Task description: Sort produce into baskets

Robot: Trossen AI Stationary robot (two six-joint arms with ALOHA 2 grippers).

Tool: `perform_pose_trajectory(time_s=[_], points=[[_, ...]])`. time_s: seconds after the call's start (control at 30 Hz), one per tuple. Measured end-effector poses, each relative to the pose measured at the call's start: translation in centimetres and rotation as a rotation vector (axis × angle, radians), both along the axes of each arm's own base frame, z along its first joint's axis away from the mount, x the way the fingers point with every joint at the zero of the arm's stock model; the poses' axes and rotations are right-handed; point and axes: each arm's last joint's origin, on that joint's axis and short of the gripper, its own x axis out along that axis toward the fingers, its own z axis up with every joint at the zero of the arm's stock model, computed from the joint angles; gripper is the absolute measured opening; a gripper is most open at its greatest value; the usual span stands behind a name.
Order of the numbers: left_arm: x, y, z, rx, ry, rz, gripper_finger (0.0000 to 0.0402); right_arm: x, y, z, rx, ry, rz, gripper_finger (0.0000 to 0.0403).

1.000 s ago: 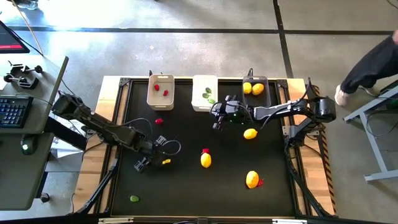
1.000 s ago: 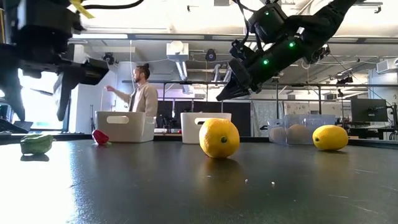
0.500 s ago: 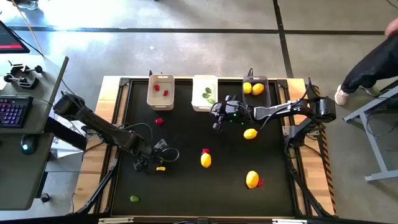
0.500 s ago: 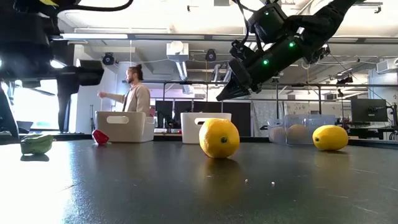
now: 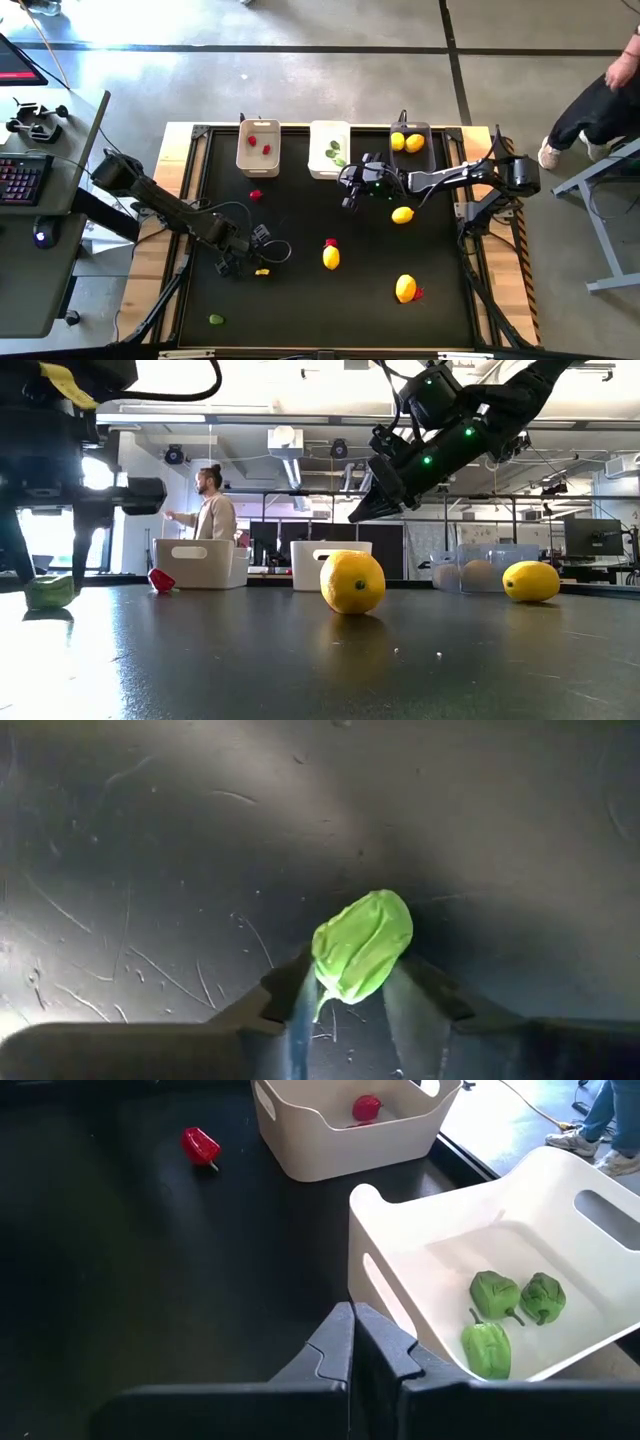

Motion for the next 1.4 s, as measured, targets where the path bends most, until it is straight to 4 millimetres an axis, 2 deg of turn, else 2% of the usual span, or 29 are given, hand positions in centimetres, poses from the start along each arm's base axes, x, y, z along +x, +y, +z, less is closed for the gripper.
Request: perform_pose_trajectory(time_s=[0.2, 0.37, 0.57, 0.8, 0.93, 1.1, 1.27, 1.4], points=[[0.4, 0.5, 0.7, -0.016, 0.038, 0.121, 0.0046, 0.0, 0.0, 0.0, 0.000, 0.000, 0.000, 0.0000], [0.9, 2.7, 2.1, -0.031, 0.011, 0.248, 0.0038, 0.0, 0.0, 0.0, 0.000, 0.002, 0.000, 0.0000], [0.6, 7.8, 4.4, -0.059, -0.077, 0.512, 0.0036, 0.0, 0.0, -0.1, 0.001, 0.007, 0.000, 0.0000], [0.1, 14.3, 9.0, -0.073, -0.255, 0.840, 0.0035, 0.0, 0.0, -0.1, 0.001, 0.007, 0.000, 0.0000], [-0.3, 17.7, 10.9, -0.030, -0.249, 0.996, 0.0035, 0.0, 0.0, -0.1, 0.000, 0.006, 0.000, 0.0000], [0.0, 20.5, 10.9, -0.013, -0.163, 1.137, 0.0035, 0.0, 0.0, 0.0, -0.002, 0.007, 0.002, 0.0000], [0.9, 23.2, 9.4, 0.089, -0.099, 1.318, 0.0035, 0.0, 0.0, 0.0, -0.010, 0.011, 0.006, 0.0000], [1.0, 25.8, 8.4, 0.097, -0.079, 1.440, 0.0035, 0.0, 0.0, 0.0, -0.010, 0.011, 0.006, 0.0000]])
